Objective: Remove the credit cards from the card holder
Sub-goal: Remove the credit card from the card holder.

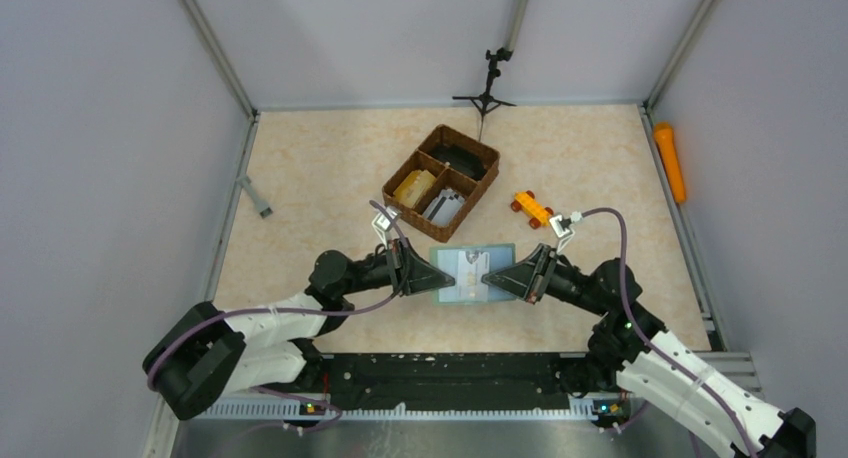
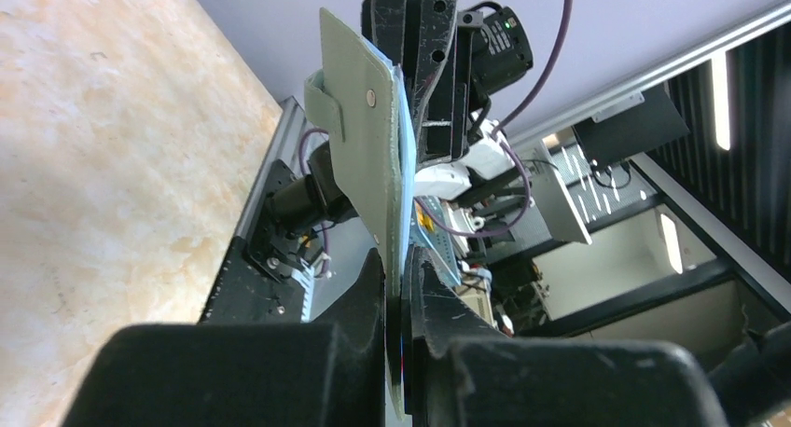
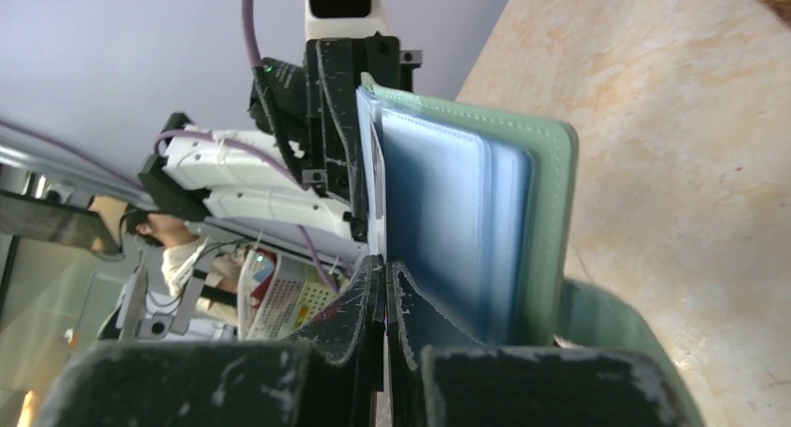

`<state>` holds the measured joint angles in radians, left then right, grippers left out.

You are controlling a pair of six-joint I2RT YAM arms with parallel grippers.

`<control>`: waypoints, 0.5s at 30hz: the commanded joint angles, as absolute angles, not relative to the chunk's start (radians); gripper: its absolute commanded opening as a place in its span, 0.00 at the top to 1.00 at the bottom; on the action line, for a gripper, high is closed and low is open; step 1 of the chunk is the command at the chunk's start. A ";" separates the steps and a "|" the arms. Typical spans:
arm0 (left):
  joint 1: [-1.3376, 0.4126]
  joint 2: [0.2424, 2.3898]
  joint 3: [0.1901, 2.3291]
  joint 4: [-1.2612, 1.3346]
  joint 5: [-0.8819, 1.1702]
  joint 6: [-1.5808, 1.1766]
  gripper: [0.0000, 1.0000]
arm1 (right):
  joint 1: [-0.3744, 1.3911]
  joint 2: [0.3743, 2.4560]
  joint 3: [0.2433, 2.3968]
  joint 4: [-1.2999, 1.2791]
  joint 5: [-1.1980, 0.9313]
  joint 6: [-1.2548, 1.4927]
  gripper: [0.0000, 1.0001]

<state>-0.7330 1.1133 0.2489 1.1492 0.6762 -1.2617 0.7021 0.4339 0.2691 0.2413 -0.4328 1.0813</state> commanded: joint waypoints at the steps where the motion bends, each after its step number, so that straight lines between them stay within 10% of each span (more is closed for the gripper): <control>1: -0.666 1.008 0.222 1.074 0.660 -1.232 1.00 | 0.678 0.399 0.333 0.067 -0.347 1.004 1.00; 15: -0.568 0.636 0.530 -0.304 0.276 -0.754 1.00 | 0.678 0.662 0.332 0.328 -0.044 1.065 1.00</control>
